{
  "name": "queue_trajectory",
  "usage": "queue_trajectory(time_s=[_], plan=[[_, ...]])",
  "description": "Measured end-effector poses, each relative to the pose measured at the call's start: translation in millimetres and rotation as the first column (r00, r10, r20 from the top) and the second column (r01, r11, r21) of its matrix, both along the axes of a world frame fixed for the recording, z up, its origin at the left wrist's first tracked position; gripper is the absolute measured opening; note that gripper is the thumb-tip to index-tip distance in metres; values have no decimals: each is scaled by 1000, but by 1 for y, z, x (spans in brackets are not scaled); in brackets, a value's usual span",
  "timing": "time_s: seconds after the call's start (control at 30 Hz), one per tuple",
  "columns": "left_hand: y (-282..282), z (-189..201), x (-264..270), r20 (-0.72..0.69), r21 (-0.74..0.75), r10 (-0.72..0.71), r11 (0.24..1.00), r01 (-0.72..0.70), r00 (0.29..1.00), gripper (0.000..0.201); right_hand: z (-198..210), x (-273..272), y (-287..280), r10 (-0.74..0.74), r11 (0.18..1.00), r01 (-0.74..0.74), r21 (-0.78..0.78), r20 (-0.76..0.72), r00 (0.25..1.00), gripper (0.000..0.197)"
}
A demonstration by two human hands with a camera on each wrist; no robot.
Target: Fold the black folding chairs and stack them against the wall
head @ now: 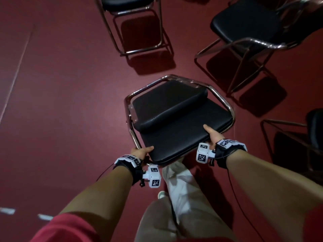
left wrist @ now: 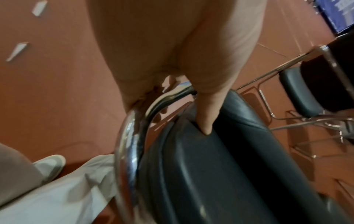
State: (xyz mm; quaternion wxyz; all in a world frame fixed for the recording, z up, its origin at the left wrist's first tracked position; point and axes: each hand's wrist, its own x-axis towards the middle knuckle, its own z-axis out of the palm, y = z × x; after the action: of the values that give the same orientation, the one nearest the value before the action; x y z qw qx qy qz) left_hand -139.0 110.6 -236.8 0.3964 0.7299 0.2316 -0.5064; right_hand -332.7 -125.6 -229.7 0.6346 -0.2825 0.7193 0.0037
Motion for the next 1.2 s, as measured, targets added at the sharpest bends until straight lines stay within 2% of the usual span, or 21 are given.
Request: queue_trajectory(time_s=[0.03, 0.13, 0.17, 0.27, 0.3, 0.37, 0.4, 0.43, 0.53, 0.57, 0.63, 0.8, 0.97, 1.07, 1.13, 1.2], plan=[[7, -11, -10, 19, 5, 14, 1000, -14, 1000, 60, -15, -14, 7, -4, 1000, 4, 12, -5, 1000, 89], [25, -54, -47, 50, -10, 74, 997, -74, 996, 53, -33, -44, 31, -28, 999, 28, 32, -16, 999, 66], [30, -69, -55, 45, -3, 75, 997, -75, 996, 56, -35, -50, 37, -33, 999, 33, 36, -1, 999, 63], [53, -125, -86, 59, -27, 156, 988, -154, 986, 92, -84, -83, 53, -76, 997, 73, 38, 64, 995, 59], [57, -143, -97, 58, -35, 181, 983, -180, 982, 97, -107, -96, 54, -81, 996, 79, 34, 46, 996, 64], [61, -157, -117, 59, -44, 203, 979, -201, 977, 92, -155, -123, 58, -126, 991, 125, 45, 23, 992, 86], [65, -172, -130, 62, -25, 205, 979, -204, 977, 86, -181, -139, 62, -143, 988, 140, 69, 37, 989, 91], [68, -188, -139, 82, -5, 200, 980, -200, 976, 84, -187, -145, 68, -143, 987, 137, 88, 61, 988, 87], [76, -233, -172, 121, 41, 198, 978, -204, 973, 93, -213, -166, 83, -166, 979, 147, 140, 135, 977, 49], [79, -255, -185, 130, 49, 202, 977, -210, 971, 93, -231, -177, 85, -166, 978, 146, 148, 132, 977, 45], [86, -291, -208, 156, 84, 189, 975, -203, 970, 94, -264, -196, 88, -142, 978, 124, 167, 97, 985, 47], [96, -349, -253, 213, 126, 123, 980, -152, 969, 95, -332, -233, 94, -102, 969, 90, 229, 41, 994, 43], [115, -405, -280, 235, 132, 48, 988, -81, 971, 67, -399, -266, 108, -19, 965, 16, 261, 6, 1000, 49], [128, -431, -290, 207, 164, 15, 985, -50, 978, 75, -434, -282, 120, 80, 945, -59, 320, -52, 995, 65], [138, -453, -295, 192, 179, 2, 983, -37, 981, 87, -460, -292, 127, 106, 935, -77, 345, -68, 992, 68], [149, -470, -298, 186, 177, 3, 984, -36, 983, 89, -481, -298, 137, 125, 927, -96, 363, -57, 991, 67]])
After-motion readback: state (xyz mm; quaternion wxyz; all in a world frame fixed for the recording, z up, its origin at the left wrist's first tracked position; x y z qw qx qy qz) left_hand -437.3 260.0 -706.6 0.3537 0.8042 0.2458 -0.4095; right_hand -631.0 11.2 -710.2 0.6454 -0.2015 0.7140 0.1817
